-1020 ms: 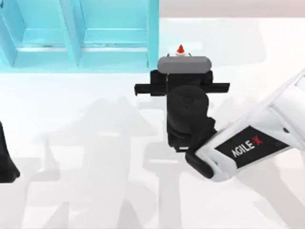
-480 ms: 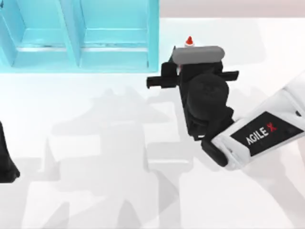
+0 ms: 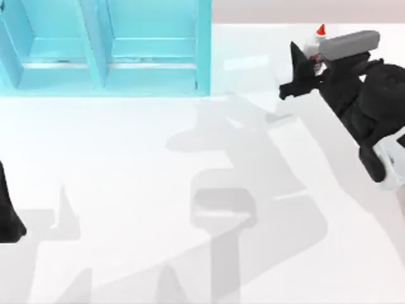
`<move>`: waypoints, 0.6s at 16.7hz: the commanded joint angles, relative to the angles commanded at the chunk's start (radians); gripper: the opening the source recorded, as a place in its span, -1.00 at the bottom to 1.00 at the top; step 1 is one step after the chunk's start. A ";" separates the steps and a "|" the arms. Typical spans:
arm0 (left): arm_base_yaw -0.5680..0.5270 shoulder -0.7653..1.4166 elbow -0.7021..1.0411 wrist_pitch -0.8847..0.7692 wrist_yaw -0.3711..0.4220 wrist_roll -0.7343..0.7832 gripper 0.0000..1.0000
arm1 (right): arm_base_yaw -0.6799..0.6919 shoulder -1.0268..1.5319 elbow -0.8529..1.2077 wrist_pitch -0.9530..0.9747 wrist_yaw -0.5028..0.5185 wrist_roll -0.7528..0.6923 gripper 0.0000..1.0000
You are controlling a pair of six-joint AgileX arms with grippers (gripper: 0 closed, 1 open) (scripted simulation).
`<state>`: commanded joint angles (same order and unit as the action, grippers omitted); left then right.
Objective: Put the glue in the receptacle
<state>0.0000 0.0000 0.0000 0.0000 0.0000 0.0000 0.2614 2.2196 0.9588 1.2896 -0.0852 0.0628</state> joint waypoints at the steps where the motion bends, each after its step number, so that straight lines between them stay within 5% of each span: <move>1: 0.000 0.000 0.000 0.000 0.000 0.000 1.00 | -0.065 -0.004 -0.010 0.009 -0.102 0.003 -1.00; 10: 0.000 0.000 0.000 0.000 0.000 0.000 1.00 | -0.713 -0.052 -0.102 0.060 -1.035 -0.014 -1.00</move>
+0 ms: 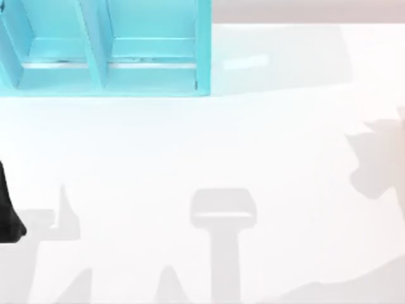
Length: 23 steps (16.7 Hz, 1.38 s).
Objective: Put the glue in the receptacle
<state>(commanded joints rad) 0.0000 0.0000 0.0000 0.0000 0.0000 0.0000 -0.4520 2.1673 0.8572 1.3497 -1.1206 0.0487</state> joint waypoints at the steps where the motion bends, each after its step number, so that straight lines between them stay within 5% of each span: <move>1: 0.000 0.000 0.000 0.000 0.000 0.000 1.00 | -0.070 -0.005 -0.010 0.002 -0.091 -0.006 -1.00; 6: 0.000 0.000 0.000 0.000 0.000 0.000 1.00 | -0.384 -0.020 -0.057 0.004 -0.466 -0.043 -1.00; 11: 0.000 0.000 0.000 0.000 0.000 0.000 1.00 | -0.589 -0.023 -0.089 0.000 -0.673 -0.074 -1.00; 18: 0.000 0.000 0.000 0.000 0.000 0.000 1.00 | -0.630 -0.022 -0.095 -0.002 -0.708 -0.082 -1.00; 19: 0.000 0.000 0.000 0.000 0.000 0.000 1.00 | -0.620 0.047 0.063 -0.190 -0.468 -0.065 -1.00; 23: 0.000 0.000 0.000 0.000 0.000 0.000 1.00 | -0.559 0.012 0.049 -0.126 -0.486 -0.066 -1.00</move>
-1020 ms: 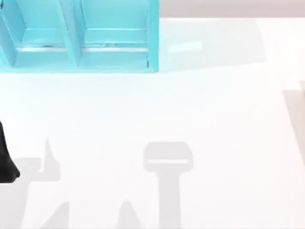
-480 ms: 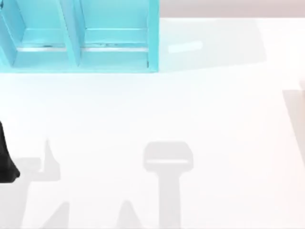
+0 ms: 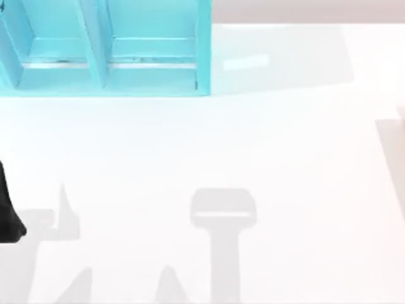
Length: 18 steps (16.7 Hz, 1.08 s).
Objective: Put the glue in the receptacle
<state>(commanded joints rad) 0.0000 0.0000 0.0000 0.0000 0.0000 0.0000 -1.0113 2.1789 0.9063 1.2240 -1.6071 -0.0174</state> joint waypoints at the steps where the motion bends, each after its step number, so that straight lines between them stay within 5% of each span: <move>1: 0.000 0.000 0.000 0.000 0.000 0.000 1.00 | 0.032 -0.013 -0.006 0.036 -0.010 -0.001 -1.00; 8: 0.000 0.000 0.000 0.000 0.000 0.000 1.00 | 0.185 -0.039 -0.047 0.252 -0.046 -0.009 -1.00; 18: 0.000 0.000 0.000 0.000 0.000 0.000 1.00 | 0.113 0.006 -0.191 0.140 -0.039 -0.085 -1.00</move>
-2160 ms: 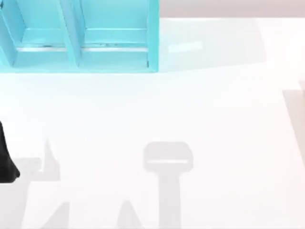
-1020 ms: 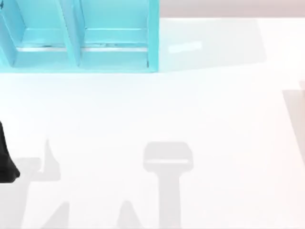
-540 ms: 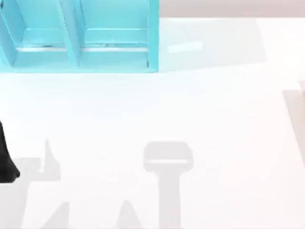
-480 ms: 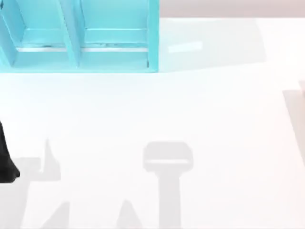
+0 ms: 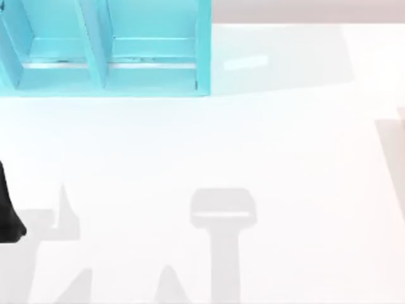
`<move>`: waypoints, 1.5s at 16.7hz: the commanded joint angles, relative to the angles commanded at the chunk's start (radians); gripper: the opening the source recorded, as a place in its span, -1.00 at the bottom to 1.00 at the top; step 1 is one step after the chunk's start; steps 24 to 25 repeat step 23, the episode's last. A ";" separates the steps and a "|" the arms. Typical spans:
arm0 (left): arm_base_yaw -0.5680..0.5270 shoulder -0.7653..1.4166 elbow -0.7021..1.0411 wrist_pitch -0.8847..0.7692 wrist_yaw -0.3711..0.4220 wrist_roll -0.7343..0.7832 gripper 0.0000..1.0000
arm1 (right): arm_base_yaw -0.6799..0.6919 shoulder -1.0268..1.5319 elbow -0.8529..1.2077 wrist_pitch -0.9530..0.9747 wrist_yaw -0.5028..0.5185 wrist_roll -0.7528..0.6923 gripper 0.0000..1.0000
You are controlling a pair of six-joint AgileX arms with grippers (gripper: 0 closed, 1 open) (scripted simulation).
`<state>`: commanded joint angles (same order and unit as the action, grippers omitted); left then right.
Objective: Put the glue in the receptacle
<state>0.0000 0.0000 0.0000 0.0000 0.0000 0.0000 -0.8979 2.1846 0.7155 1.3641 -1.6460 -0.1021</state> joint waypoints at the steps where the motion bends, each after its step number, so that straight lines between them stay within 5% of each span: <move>1: 0.000 0.000 0.000 0.000 0.000 0.000 1.00 | -0.001 0.000 -0.001 -0.001 0.000 -0.001 -1.00; 4: 0.000 0.000 0.000 0.000 0.000 0.000 1.00 | -0.001 0.000 -0.001 -0.001 0.000 -0.001 -1.00; 17: 0.000 0.000 0.000 0.000 0.000 0.000 1.00 | -0.001 0.000 -0.001 -0.001 0.000 -0.001 0.96; 25: 0.000 0.000 0.000 0.000 0.000 0.000 1.00 | -0.001 0.000 -0.001 -0.001 0.000 -0.001 1.00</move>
